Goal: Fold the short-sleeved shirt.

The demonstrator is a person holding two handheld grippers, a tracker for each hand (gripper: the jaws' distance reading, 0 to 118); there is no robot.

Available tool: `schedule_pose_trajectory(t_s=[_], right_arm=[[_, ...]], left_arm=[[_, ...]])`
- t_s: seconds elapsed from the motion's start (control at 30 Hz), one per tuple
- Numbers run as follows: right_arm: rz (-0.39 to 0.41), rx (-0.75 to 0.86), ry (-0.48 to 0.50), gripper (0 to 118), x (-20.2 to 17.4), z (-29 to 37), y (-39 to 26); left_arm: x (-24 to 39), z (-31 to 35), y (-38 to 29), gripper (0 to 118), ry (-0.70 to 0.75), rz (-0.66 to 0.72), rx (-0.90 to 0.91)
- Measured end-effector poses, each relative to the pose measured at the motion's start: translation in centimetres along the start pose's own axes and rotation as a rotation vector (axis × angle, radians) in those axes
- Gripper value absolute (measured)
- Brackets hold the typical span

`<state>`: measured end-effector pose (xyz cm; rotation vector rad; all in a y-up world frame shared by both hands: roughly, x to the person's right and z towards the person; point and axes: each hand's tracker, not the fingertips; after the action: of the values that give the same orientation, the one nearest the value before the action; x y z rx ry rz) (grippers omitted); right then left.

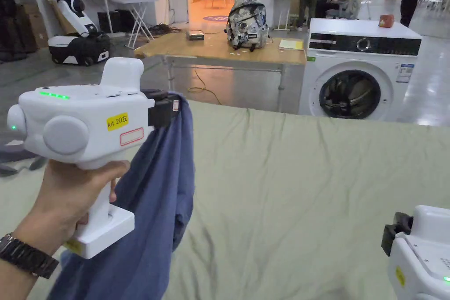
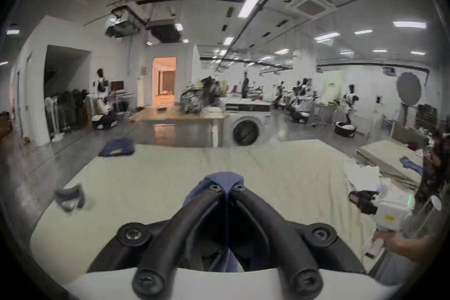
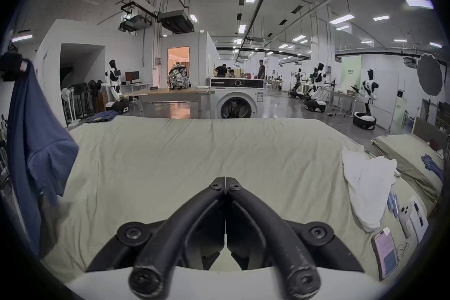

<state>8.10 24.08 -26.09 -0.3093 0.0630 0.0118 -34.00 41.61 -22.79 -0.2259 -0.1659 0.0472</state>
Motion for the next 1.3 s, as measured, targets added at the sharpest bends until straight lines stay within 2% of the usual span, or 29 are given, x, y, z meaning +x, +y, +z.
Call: schedule_pose_trajectory(t_s=[0.23,0.37,0.47,0.53,0.73,0.77,0.8,0.83,0.9,1.07,1.23,1.27,1.3], right_arm=[[-0.027,0.024,-0.069,0,4.6,1.6,0.7],[-0.027,0.024,-0.114,0,7.1,2.7,0.4],[-0.031,0.011,-0.138,0,8.8,3.5,-0.2],[-0.031,0.006,-0.154,0,9.7,4.1,-0.8],[-0.036,-0.035,-0.153,0,11.7,4.7,-2.7],[-0.039,-0.042,-0.144,0,11.8,4.8,-3.0],[-0.04,-0.047,-0.144,0,11.7,5.0,-3.2],[-0.036,-0.053,-0.144,0,11.7,4.9,-3.2],[-0.033,-0.054,-0.138,0,11.4,5.1,-3.2],[-0.025,-0.036,-0.111,0,9.9,5.3,-2.2],[-0.014,-0.002,-0.072,0,8.2,4.8,-0.9],[-0.012,0.003,-0.068,0,7.8,4.8,-0.7],[-0.009,0.005,-0.064,0,7.3,4.8,-0.7]], left_arm=[[11.2,-7.1,0.1,0,-0.181,-0.076,-0.039],[17.7,-11.4,-3.7,0,-0.315,-0.053,-0.118],[22.0,-13.9,-7.2,0,-0.39,-0.104,-0.207],[24.2,-15.1,-9.8,0,-0.427,-0.071,-0.272],[27.7,-16.5,-15.8,0,-0.443,-0.089,-0.373],[27.9,-16.1,-16.0,7,-0.443,-0.087,-0.38],[27.9,-15.8,-16.2,26,-0.441,-0.083,-0.379],[27.7,-15.4,-16.2,39,-0.441,-0.073,-0.37],[26.8,-14.7,-15.3,43,-0.435,-0.037,-0.341],[22.8,-11.4,-12.8,43,-0.337,-0.005,-0.208],[18.2,-7.9,-12.8,38,-0.262,0.0,-0.174],[17.5,-7.2,-13.1,27,-0.207,-0.028,-0.171],[16.8,-6.7,-13.5,9,-0.148,-0.05,-0.174]])
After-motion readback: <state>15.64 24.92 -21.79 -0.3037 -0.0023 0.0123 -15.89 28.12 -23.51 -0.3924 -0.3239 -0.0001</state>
